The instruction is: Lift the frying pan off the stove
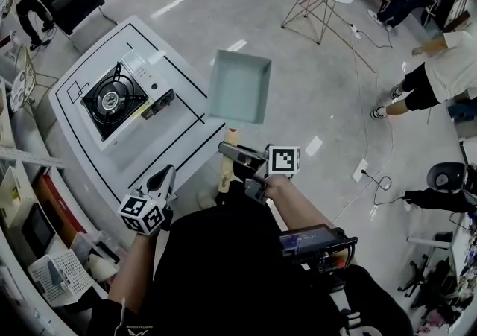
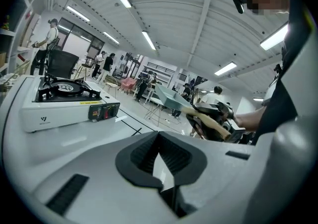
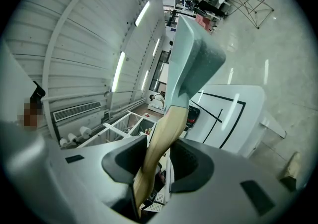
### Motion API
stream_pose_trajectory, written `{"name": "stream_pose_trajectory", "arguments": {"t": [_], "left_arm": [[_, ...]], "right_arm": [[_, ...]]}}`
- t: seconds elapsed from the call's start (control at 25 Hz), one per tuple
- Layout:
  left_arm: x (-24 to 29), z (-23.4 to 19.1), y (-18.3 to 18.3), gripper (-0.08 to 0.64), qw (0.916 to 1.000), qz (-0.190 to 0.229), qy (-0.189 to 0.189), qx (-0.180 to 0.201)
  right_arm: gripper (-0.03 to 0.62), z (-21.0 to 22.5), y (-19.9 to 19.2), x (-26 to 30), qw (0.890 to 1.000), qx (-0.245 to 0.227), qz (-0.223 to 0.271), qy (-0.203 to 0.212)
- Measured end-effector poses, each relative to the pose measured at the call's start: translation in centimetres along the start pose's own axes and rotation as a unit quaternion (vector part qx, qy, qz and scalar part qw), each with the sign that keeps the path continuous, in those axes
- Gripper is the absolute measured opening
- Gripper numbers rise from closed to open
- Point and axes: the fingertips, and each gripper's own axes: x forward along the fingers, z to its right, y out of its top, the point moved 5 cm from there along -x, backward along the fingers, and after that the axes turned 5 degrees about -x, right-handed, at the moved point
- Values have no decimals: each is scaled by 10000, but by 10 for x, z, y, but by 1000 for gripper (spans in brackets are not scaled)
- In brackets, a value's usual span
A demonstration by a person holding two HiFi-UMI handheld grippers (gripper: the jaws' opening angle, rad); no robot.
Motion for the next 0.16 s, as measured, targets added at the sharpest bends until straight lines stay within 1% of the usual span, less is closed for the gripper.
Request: {"name": "stream_pose_trajectory", "arguments": {"t": [0.16], "left_arm": [[5,6,2,9,10000,-5,-51,19]], "right_arm": [[164,-1,5,-8,9999,-148,6,-15]]}}
